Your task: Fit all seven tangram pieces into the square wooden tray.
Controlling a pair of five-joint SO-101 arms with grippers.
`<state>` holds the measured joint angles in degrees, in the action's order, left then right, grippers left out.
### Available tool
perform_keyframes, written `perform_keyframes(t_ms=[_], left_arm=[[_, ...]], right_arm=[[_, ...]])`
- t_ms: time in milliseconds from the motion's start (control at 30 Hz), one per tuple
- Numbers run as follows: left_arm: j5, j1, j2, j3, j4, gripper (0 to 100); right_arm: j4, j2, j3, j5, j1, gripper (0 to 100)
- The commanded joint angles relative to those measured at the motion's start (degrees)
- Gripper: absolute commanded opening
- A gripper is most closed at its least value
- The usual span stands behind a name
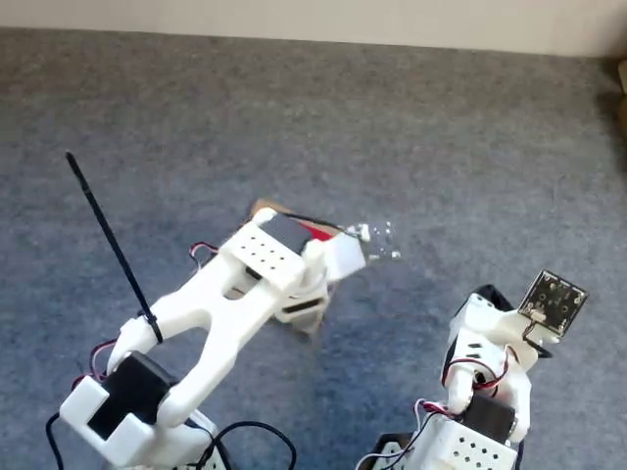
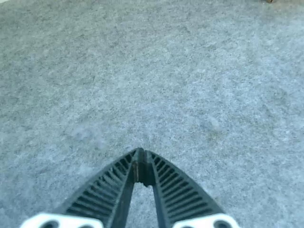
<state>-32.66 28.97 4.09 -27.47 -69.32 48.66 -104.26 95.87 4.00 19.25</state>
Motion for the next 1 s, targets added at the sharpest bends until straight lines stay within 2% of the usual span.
perform_keyframes(t_ms=[0,67,167,433,533,767,967], left_arm=[[0.53,-1.98,0.22,-0.31,2.81,16],[1.05,-2.07,0.22,-0.40,2.73,22],[6.95,-2.15,0.57,0.13,2.90,28],[6.95,-2.33,0.92,0.13,2.81,28],[6.68,-3.65,0.92,0.22,3.08,23],[6.51,-6.64,0.22,-0.31,3.43,23],[6.51,-7.25,0.22,-5.67,12.13,23]], right_arm=[[-1.36,-0.92,7.16,-0.70,0.57,0.9],[-1.36,-0.92,7.16,-0.70,0.57,0.9],[-1.36,-0.92,7.16,-0.70,0.57,0.9],[-1.36,-0.92,7.16,-0.70,0.57,0.9],[-1.36,-0.92,7.16,-0.70,0.57,0.9],[-1.36,-0.92,7.16,-0.70,0.57,0.9],[-1.36,-0.92,7.16,-0.70,0.57,0.9]])
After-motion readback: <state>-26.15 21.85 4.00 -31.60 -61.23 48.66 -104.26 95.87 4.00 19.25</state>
